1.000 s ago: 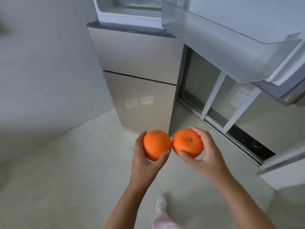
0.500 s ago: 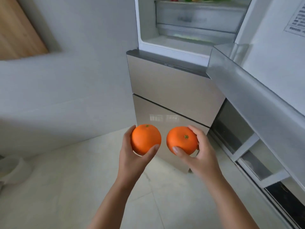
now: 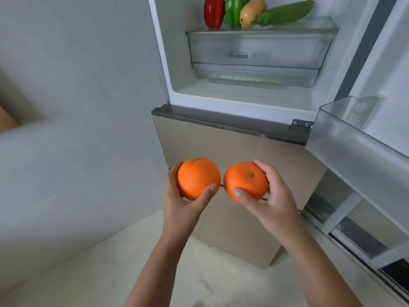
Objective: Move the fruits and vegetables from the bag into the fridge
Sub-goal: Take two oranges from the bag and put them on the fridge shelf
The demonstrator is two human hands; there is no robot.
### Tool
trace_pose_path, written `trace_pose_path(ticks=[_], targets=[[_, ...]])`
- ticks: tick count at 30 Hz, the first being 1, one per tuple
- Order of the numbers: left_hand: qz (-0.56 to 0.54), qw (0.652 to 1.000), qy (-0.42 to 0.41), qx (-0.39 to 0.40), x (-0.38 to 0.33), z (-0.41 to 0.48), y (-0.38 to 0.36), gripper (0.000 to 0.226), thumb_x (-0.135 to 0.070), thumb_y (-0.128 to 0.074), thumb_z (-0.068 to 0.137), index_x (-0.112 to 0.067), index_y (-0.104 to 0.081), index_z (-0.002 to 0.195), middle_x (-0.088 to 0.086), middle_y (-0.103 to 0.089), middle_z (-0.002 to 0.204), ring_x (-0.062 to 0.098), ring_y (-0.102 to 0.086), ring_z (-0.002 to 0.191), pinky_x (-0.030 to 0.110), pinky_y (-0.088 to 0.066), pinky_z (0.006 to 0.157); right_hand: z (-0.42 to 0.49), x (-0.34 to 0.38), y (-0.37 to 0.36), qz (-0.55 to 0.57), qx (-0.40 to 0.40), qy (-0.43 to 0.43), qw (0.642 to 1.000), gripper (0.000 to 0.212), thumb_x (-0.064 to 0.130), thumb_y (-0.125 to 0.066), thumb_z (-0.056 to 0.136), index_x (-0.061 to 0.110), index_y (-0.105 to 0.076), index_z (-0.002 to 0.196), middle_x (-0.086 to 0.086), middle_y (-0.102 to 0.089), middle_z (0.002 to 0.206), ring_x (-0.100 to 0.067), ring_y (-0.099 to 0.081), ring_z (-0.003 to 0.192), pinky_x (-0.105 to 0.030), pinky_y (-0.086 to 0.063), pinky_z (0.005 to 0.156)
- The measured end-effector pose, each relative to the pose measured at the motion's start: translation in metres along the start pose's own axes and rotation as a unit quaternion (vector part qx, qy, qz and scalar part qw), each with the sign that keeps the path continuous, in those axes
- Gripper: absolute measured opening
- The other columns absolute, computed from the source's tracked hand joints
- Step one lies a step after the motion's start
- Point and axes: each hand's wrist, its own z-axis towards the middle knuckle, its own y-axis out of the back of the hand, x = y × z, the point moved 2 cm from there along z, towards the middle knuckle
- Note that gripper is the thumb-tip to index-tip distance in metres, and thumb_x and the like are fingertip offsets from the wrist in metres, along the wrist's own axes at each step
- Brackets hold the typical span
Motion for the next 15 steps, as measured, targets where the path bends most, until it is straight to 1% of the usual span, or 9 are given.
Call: trace_pose_path(ticks=[3, 6, 8, 12, 14, 15], targets=[[0.001, 1.000, -0.024, 0.012, -0.002, 0.056, 0.016, 0.068, -0.042, -0.071, 0.058, -0.042, -0.037, 0.117, -0.027, -0.043, 0.112, -0.009, -0.052, 0.094, 0.003, -0.043, 0.062, 0.050, 0.018, -0.024, -0.014, -0.013, 0.012, 1.000, 0.073, 0.051, -0.072, 0.066, 0.033, -0.039, 0.129, 0.015, -0.045, 0.123, 0.001, -0.046, 0.105, 0.001, -0.036, 0.078], [-0.002, 0.998, -0.059, 0.029, -0.005, 0.109, 0.029, 0.069, -0.041, -0.071, 0.059, -0.039, -0.037, 0.119, -0.028, -0.043, 0.111, -0.021, -0.048, 0.092, 0.001, -0.042, 0.062, 0.098, 0.034, -0.041, -0.026, -0.035, 0.029, 0.999, 0.073, 0.048, -0.073, 0.065, 0.032, -0.041, 0.129, 0.011, -0.047, 0.124, -0.001, -0.047, 0.107, 0.001, -0.035, 0.078], [-0.007, 0.996, -0.079, 0.038, -0.006, 0.141, 0.034, 0.069, -0.041, -0.072, 0.060, -0.037, -0.038, 0.120, -0.027, -0.044, 0.111, -0.022, -0.046, 0.092, 0.001, -0.042, 0.064, 0.127, 0.041, -0.050, -0.034, -0.050, 0.026, 0.998, 0.071, 0.044, -0.074, 0.068, 0.033, -0.040, 0.129, 0.012, -0.046, 0.126, -0.005, -0.047, 0.109, -0.005, -0.037, 0.080], [-0.024, 0.994, -0.095, 0.042, -0.009, 0.193, 0.030, 0.073, -0.043, -0.074, 0.060, -0.037, -0.036, 0.122, -0.030, -0.042, 0.111, -0.020, -0.047, 0.094, 0.000, -0.041, 0.065, 0.174, 0.051, -0.058, -0.044, -0.101, 0.026, 0.994, 0.071, 0.047, -0.070, 0.065, 0.031, -0.042, 0.128, 0.009, -0.048, 0.126, -0.012, -0.050, 0.110, -0.028, -0.044, 0.088], [-0.033, 0.993, -0.100, 0.046, -0.012, 0.215, 0.022, 0.075, -0.046, -0.073, 0.058, -0.037, -0.036, 0.122, -0.032, -0.041, 0.108, -0.018, -0.048, 0.092, 0.000, -0.042, 0.064, 0.194, 0.053, -0.060, -0.049, -0.121, 0.018, 0.991, 0.067, 0.040, -0.074, 0.070, 0.029, -0.043, 0.128, 0.009, -0.049, 0.124, -0.014, -0.050, 0.109, -0.032, -0.045, 0.090], [-0.040, 0.993, -0.103, 0.051, -0.014, 0.226, 0.017, 0.076, -0.047, -0.076, 0.058, -0.037, -0.036, 0.122, -0.032, -0.040, 0.107, -0.017, -0.048, 0.091, 0.000, -0.042, 0.064, 0.205, 0.053, -0.059, -0.050, -0.130, 0.013, 0.990, 0.064, 0.036, -0.073, 0.072, 0.029, -0.043, 0.128, 0.009, -0.049, 0.122, -0.015, -0.050, 0.109, -0.032, -0.044, 0.090]])
